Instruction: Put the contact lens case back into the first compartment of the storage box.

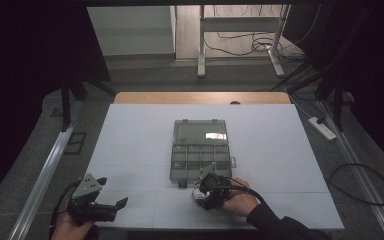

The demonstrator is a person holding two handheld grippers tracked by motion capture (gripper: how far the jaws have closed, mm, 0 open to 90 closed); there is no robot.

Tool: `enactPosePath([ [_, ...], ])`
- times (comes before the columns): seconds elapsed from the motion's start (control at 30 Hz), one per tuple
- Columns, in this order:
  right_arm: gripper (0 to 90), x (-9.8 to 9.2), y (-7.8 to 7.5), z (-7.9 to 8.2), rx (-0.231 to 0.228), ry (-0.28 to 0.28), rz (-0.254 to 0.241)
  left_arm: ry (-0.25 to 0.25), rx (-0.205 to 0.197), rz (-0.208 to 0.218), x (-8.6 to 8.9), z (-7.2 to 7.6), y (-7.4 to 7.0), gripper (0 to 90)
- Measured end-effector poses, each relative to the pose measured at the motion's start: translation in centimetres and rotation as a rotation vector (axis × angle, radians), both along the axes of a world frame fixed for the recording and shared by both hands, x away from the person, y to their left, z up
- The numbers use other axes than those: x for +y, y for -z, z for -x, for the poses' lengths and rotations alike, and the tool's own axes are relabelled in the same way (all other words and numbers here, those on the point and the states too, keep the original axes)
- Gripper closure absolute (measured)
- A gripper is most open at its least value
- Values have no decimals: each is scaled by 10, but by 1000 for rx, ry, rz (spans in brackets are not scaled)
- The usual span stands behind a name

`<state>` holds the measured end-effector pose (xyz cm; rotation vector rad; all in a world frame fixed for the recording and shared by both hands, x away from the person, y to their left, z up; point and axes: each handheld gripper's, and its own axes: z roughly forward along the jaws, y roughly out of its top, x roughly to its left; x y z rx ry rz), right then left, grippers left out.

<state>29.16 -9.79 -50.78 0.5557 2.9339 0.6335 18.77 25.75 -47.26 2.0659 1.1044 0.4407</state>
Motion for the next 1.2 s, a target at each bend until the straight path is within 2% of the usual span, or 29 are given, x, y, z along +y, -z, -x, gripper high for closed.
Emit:
enactPosePath([
  [0.07,490,0,0,-1,12,2,-3,0,0,0,0,0,0,38],
  [0.4,490,0,-2,0,15,-11,3,1,0,2,0,0,0,39],
  [0.9,489,0,-22,6,2,-17,-95,-1,1,6,0,0,0,39],
  [1.07,490,-2,-32,7,2,-1,-144,-2,2,6,0,0,0,39],
  [1.2,490,-2,-38,7,-6,5,-160,-3,3,7,1,0,0,39],
])
